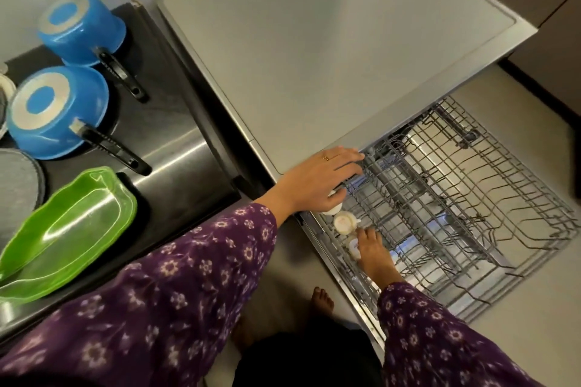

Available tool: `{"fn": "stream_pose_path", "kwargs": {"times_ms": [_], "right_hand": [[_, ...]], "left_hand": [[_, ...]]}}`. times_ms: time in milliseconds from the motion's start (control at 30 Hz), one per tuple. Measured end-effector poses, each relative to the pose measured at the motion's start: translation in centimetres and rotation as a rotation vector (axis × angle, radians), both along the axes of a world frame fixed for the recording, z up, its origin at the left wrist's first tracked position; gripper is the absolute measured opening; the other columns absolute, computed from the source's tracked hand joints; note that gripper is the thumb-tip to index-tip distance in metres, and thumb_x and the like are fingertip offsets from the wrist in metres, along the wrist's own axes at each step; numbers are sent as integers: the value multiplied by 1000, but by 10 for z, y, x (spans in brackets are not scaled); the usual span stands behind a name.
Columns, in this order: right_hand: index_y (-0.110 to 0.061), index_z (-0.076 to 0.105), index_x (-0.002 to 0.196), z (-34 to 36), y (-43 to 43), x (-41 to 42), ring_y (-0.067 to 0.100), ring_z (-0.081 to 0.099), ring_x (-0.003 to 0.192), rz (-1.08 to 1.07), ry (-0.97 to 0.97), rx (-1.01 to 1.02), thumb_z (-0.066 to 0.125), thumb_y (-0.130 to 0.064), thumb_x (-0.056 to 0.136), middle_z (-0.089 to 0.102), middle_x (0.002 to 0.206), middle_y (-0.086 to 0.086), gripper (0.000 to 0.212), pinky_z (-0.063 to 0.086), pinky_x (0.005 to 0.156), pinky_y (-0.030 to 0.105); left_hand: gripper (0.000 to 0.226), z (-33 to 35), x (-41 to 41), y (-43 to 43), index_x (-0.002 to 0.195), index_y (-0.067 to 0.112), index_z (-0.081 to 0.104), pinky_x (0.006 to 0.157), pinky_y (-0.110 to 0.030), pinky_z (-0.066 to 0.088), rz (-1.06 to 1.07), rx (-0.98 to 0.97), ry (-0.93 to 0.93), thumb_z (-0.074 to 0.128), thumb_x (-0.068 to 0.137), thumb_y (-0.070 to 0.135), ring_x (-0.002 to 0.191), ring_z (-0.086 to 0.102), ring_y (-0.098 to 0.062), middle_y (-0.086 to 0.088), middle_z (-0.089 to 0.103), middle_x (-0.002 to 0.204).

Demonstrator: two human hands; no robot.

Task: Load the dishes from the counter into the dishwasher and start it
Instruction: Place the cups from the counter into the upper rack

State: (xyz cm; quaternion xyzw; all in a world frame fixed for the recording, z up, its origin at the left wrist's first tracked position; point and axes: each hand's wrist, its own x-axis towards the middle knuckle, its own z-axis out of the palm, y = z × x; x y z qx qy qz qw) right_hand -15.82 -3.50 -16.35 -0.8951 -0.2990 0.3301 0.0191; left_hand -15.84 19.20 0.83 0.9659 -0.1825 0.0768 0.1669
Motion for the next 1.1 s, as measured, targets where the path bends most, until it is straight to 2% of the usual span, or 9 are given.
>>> {"fn": "stream_pose_path", "kwargs": {"times_ms": [100,233,400,500,567,667,833,967,1100], "right_hand": [[-10,21,143,14,2,-2,30,32,126,-108,26,13,69,-10,80,27,139,12,79,39,102,36],[-9,38,132,45,4,-9,29,41,115,-295,-25,150,60,-11,84,36,130,11,53,39,97,35],[-8,49,123,94,17,-24,24,49,108,-289,-148,366,60,-14,87,45,119,8,38,40,94,30],[-11,55,115,125,34,-35,19,52,102,-182,-177,448,61,-17,86,50,115,4,30,44,91,30],[-11,58,110,148,51,-46,17,55,91,-102,-196,494,61,-17,86,52,108,2,25,46,81,29],[-16,60,96,178,84,-67,11,50,75,13,-180,560,61,-16,85,52,91,-4,11,39,68,21],[-12,60,79,211,171,-127,12,52,62,197,-14,681,60,-15,81,57,73,-3,3,42,59,29],[-18,62,81,237,253,-196,6,53,67,420,75,775,57,-22,82,56,75,-9,6,41,63,21],[-15,64,83,260,333,-268,2,53,71,582,167,846,57,-24,82,61,78,-5,12,42,65,14]], "left_hand": [[36,0,1,0,118,7,59,114,-31,22,1,4,4,57,84,16,129,45,-26,-13,53,134],[45,4,-2,0,128,8,53,114,-31,23,19,-22,45,57,85,17,134,40,-24,-11,48,140],[53,13,-9,1,138,11,42,116,-34,24,34,-63,130,55,88,20,136,35,-24,-10,40,146],[54,28,-23,6,140,10,40,114,-30,20,92,-128,106,56,90,20,134,35,-25,-11,39,145],[52,44,-45,17,139,9,40,112,-28,21,151,-195,53,57,91,19,132,37,-24,-10,42,142],[50,70,-92,39,138,11,41,109,-26,25,279,-321,6,57,91,20,131,36,-20,-8,44,140],[47,91,-210,93,130,10,49,104,-25,34,566,-462,-109,62,86,18,121,45,-16,-6,53,129],[45,104,-327,147,127,11,50,99,-18,32,777,-404,-164,61,86,27,117,47,-13,-4,55,124],[52,119,-445,204,125,9,52,99,-24,37,1074,-375,-227,52,84,41,114,50,-12,-4,56,122]]}}
